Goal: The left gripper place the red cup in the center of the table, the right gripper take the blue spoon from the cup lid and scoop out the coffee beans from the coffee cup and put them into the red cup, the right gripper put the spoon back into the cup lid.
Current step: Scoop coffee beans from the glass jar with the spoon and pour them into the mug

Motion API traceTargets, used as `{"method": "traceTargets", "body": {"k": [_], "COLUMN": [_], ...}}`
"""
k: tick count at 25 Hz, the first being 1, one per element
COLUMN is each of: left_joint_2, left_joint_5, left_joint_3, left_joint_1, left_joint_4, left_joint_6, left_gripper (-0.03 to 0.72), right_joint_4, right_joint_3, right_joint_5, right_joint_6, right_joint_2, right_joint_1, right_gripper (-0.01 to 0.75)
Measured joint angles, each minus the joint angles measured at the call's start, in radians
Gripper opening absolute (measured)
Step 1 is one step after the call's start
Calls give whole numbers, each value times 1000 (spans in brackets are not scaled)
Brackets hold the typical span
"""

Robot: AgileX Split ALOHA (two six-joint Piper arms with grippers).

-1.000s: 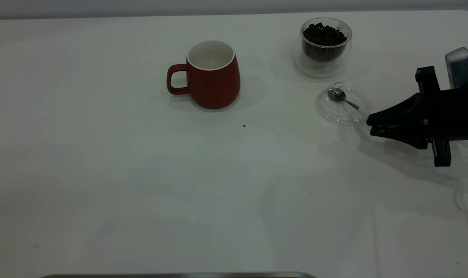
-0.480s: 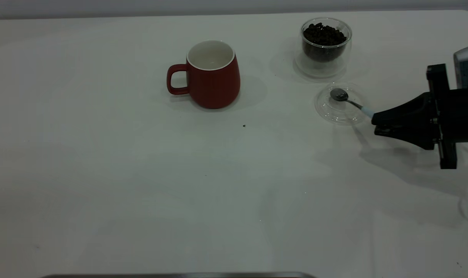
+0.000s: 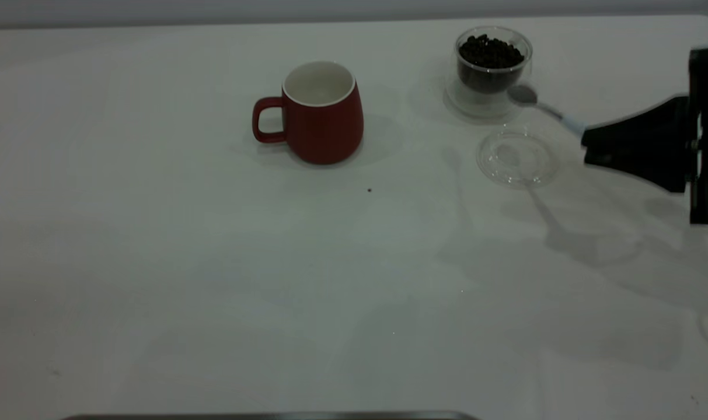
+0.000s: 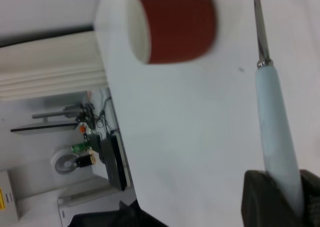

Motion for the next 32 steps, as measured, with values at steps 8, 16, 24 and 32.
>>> {"method": "traceTargets", "body": {"k": [8, 16, 24, 32], "left_joint_2": [0, 0, 0, 0], "left_joint_5": [0, 0, 0, 0], "left_joint_3": [0, 0, 0, 0], "left_joint_1": [0, 1, 1, 1], "left_joint_4": [0, 0, 0, 0], "left_joint_6": [0, 2, 3, 3], "left_gripper": [587, 587, 587, 587], "right_joint_4": [-45, -240, -511, -726], "right_joint_3": [-73, -299, -500, -593], "right_joint_5": [-9, -208, -372, -466], "right_joint_6": [142, 402, 669, 847], "right_joint_2": [-103, -105, -104, -101], "right_joint_1": [11, 111, 198, 221], "right_gripper": [111, 111, 111, 111]}}
